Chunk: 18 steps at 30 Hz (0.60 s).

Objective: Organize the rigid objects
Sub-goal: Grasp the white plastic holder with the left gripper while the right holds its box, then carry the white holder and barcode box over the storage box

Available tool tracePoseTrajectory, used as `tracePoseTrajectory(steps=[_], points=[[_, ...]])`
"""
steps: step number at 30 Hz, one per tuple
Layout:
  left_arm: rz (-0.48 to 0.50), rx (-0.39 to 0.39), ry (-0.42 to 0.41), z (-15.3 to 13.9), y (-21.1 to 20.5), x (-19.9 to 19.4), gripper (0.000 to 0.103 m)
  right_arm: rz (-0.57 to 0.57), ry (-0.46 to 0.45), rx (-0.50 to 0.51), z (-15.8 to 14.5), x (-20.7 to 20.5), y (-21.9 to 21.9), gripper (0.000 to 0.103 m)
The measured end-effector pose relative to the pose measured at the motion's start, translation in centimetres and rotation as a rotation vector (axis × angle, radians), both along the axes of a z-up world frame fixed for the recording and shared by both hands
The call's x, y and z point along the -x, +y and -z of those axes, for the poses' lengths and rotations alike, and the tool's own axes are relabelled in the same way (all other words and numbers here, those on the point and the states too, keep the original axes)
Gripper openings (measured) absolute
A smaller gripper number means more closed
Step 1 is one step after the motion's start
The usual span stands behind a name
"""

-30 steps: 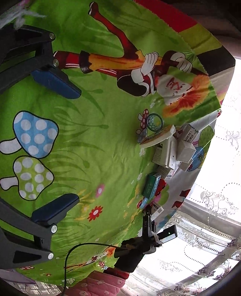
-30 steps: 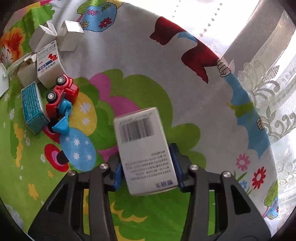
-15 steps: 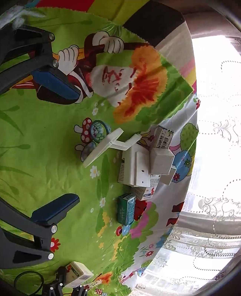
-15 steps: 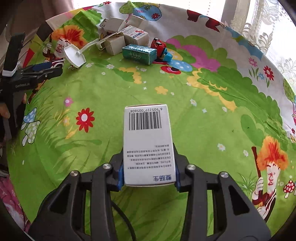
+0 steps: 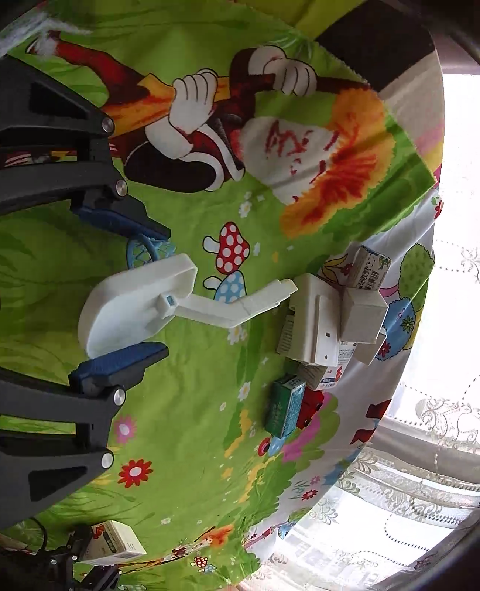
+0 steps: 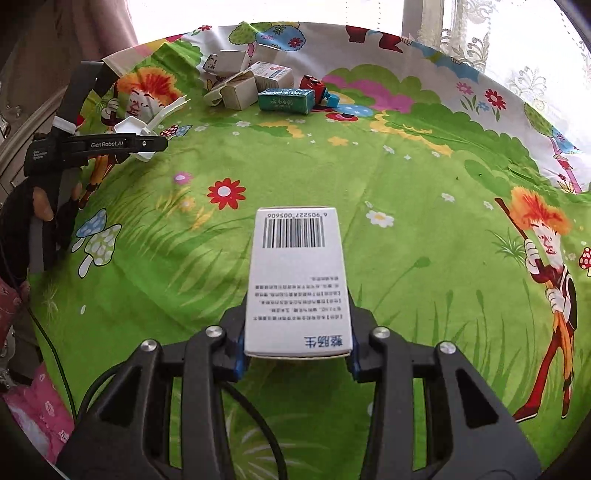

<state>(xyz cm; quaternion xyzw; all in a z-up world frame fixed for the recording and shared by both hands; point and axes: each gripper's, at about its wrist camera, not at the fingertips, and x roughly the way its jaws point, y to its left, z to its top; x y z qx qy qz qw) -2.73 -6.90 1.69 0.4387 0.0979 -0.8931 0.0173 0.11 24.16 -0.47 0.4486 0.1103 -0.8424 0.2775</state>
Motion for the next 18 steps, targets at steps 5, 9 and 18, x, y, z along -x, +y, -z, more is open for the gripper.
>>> tracePoseTrajectory(steps=[5,9,18], points=[[0.008,-0.031,0.012,-0.4,0.7,-6.4,0.057,0.023,0.001,-0.008,-0.2,-2.9,0.4,0.044],[0.037,-0.025,0.01,-0.6,1.6,-9.3,0.057,0.045,0.009,0.0,-0.3,-5.5,0.6,0.044],[0.1,-0.059,0.053,-1.8,3.0,-14.1,0.057,0.088,0.029,0.016,-1.1,-10.7,1.7,0.044]])
